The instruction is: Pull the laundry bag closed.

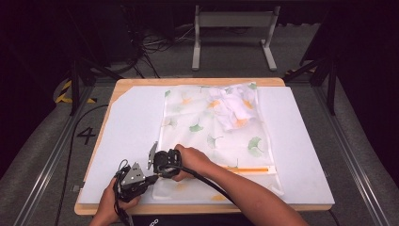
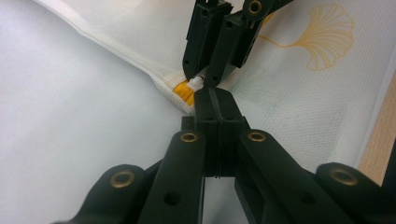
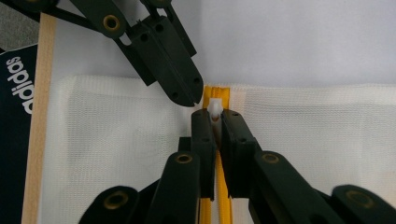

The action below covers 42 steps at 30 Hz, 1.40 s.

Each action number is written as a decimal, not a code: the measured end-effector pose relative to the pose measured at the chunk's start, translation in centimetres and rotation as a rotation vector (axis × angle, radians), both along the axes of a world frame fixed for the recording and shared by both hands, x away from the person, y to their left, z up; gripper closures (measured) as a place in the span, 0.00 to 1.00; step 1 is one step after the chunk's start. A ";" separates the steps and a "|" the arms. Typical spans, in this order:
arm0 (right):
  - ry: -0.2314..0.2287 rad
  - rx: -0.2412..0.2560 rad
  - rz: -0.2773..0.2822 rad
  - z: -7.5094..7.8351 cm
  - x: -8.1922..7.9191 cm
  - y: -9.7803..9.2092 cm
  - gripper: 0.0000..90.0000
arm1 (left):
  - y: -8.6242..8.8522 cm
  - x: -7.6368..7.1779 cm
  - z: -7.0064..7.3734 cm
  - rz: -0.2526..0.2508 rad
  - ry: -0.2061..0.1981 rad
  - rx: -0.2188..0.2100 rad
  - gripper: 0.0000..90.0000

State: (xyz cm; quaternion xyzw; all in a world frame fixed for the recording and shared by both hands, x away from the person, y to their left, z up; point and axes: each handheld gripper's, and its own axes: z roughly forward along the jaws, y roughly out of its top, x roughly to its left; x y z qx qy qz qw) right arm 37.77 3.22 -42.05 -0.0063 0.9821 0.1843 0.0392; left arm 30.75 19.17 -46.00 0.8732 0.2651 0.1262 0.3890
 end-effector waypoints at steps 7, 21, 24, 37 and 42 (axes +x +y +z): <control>-0.010 -0.008 0.002 0.0 -0.2 0.0 0.94 | 0.2 0.1 -0.1 0.005 0.016 -0.021 1.00; -0.011 0.032 0.004 -0.1 -0.1 -0.7 0.94 | 1.6 1.2 0.4 0.077 0.037 -0.186 1.00; -0.013 0.040 0.001 -0.1 -0.2 -0.8 0.94 | 1.1 2.1 0.7 0.083 0.035 -0.177 1.00; -0.005 0.047 -0.017 -0.2 -0.2 -0.9 0.94 | -1.0 4.0 0.2 0.081 0.128 -0.090 1.00; -0.008 0.047 -0.020 -0.2 -0.3 -0.9 0.94 | -0.7 4.0 0.2 0.054 0.113 -0.074 1.00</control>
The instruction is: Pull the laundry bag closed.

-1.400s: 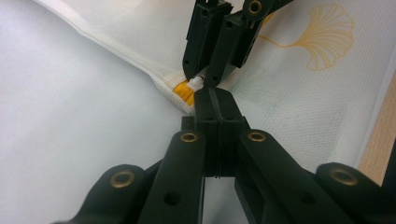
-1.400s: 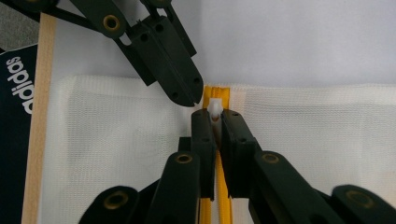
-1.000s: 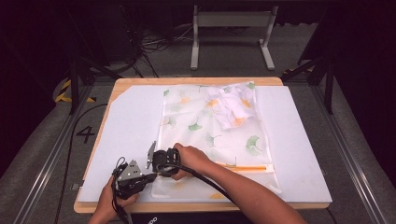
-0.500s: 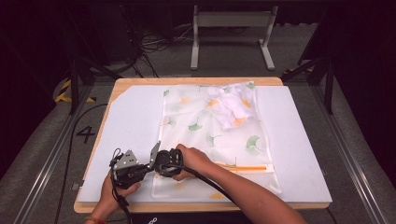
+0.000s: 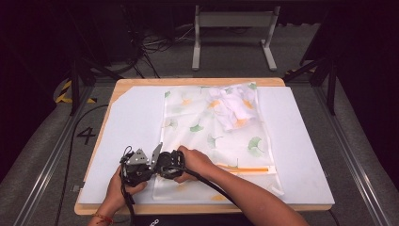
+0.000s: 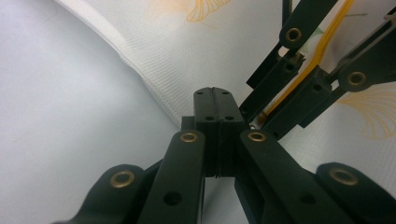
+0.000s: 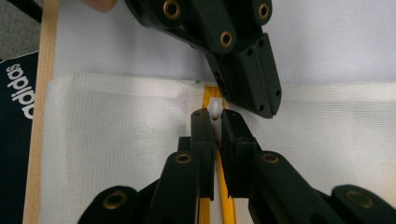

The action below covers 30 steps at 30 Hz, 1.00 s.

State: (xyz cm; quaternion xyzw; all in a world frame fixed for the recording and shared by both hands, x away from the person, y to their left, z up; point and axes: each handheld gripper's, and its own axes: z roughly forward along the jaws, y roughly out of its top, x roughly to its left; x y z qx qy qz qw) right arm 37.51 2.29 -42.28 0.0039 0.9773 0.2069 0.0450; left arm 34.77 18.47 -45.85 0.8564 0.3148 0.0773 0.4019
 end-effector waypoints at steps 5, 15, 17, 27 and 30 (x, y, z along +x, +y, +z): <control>0.006 -0.007 -0.012 0.0 0.0 0.1 0.94 | -0.1 -0.2 0.0 -0.003 -0.019 0.017 1.00; 0.009 -0.077 -0.014 0.4 -0.1 -0.1 0.94 | 0.1 -0.1 -0.1 -0.006 -0.003 0.004 1.00; 0.007 -0.089 -0.011 0.5 -0.1 -0.5 0.94 | 0.1 -0.1 -0.1 -0.008 -0.003 0.006 1.00; -0.007 -0.086 -0.013 0.5 -0.3 -2.7 0.94 | 0.0 -0.2 0.0 -0.009 -0.021 0.019 1.00; -0.015 -0.089 -0.019 0.5 -0.5 -3.3 0.94 | -0.1 -0.2 0.0 -0.010 -0.029 0.027 1.00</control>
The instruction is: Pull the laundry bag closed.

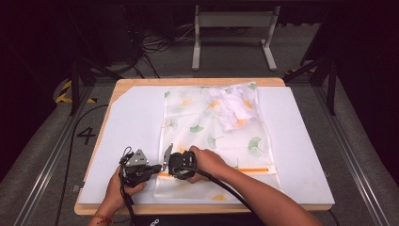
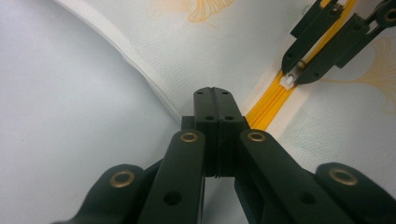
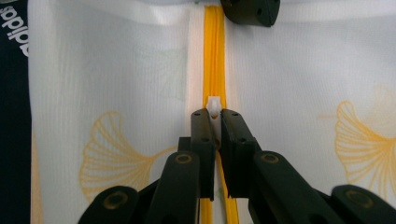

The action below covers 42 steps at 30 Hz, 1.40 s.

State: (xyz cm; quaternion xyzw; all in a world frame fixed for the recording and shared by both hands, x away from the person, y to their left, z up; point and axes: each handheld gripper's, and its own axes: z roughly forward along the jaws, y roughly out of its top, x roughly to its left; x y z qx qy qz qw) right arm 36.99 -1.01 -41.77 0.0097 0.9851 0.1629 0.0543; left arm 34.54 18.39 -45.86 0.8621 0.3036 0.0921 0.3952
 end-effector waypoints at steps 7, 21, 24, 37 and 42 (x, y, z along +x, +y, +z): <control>-0.005 0.002 -0.013 0.0 -0.2 -1.6 0.94 | 0.0 0.0 0.0 -0.003 -0.002 0.003 1.00; 0.013 0.039 -0.073 0.1 -0.4 -6.7 0.94 | 0.0 0.1 0.0 -0.002 -0.001 0.003 1.00; 0.009 0.046 -0.082 0.0 -0.5 -7.6 0.94 | 0.0 0.1 0.0 0.001 0.003 -0.001 1.00; 0.021 0.076 -0.114 0.0 -0.5 -9.5 0.94 | -0.2 0.0 0.1 0.004 0.004 0.016 1.00; 0.026 0.073 -0.123 0.0 -0.5 -10.0 0.94 | -0.2 0.0 0.1 0.001 0.003 0.017 1.00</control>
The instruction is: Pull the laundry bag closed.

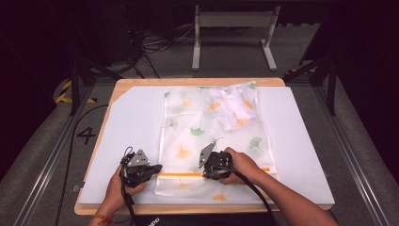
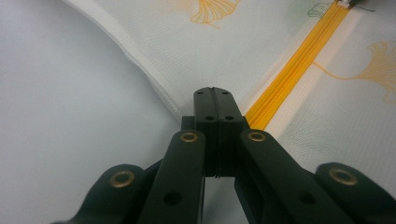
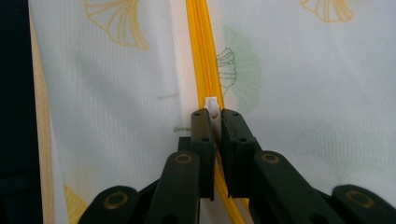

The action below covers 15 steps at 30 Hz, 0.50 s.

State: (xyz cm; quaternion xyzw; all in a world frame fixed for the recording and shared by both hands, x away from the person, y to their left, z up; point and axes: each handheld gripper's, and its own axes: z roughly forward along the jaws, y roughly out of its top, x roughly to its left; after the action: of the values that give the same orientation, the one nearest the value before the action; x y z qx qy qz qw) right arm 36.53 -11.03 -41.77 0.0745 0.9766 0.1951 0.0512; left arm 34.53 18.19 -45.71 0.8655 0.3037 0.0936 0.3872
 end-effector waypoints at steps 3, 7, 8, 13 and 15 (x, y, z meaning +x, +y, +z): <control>-0.004 -0.008 0.001 0.1 0.0 -0.3 0.94 | 0.0 0.0 0.0 0.001 0.001 -0.002 1.00; -0.002 -0.016 0.004 0.1 0.0 -0.5 0.94 | 0.0 0.0 0.0 0.001 0.002 -0.002 1.00; -0.002 -0.023 0.008 0.1 0.0 -0.5 0.94 | 0.0 0.0 0.0 0.001 0.004 -0.003 1.00; -0.011 -0.081 0.032 0.4 0.0 0.2 0.94 | 0.0 0.0 0.0 -0.001 0.002 -0.002 1.00; -0.017 -0.110 0.041 0.4 0.0 0.4 0.94 | 0.0 0.0 0.0 -0.002 0.002 -0.004 1.00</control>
State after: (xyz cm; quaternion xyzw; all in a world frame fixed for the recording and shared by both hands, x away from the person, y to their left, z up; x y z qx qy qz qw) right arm 36.54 -10.63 -41.33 0.0501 0.9867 0.1429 0.0597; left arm 34.56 18.24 -45.73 0.8651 0.3033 0.0919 0.3887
